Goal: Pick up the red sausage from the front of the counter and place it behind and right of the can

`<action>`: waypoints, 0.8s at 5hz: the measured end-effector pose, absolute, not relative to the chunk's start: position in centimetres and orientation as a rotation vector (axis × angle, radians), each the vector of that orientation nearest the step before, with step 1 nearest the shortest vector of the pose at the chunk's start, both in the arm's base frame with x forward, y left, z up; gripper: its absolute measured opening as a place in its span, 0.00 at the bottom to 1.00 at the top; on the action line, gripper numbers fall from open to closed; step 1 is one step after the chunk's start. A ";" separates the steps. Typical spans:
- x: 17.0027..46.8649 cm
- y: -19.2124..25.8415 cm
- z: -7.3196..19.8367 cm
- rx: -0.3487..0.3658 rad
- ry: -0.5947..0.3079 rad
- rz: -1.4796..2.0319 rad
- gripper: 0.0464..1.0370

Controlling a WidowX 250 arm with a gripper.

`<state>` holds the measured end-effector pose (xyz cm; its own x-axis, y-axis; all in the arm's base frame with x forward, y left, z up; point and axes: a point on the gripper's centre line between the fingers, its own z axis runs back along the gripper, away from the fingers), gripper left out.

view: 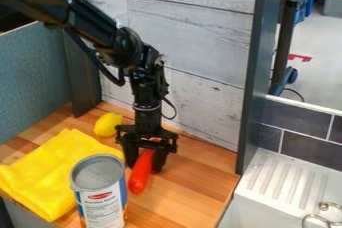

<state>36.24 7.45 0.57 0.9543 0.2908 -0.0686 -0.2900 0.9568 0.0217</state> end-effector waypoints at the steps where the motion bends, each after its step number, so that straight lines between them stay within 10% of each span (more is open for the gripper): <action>1: 36.8 7.3 3.0 -0.002 0.011 0.311 0.97; 4: 35.3 6.6 9.9 0.055 -0.082 0.259 0.96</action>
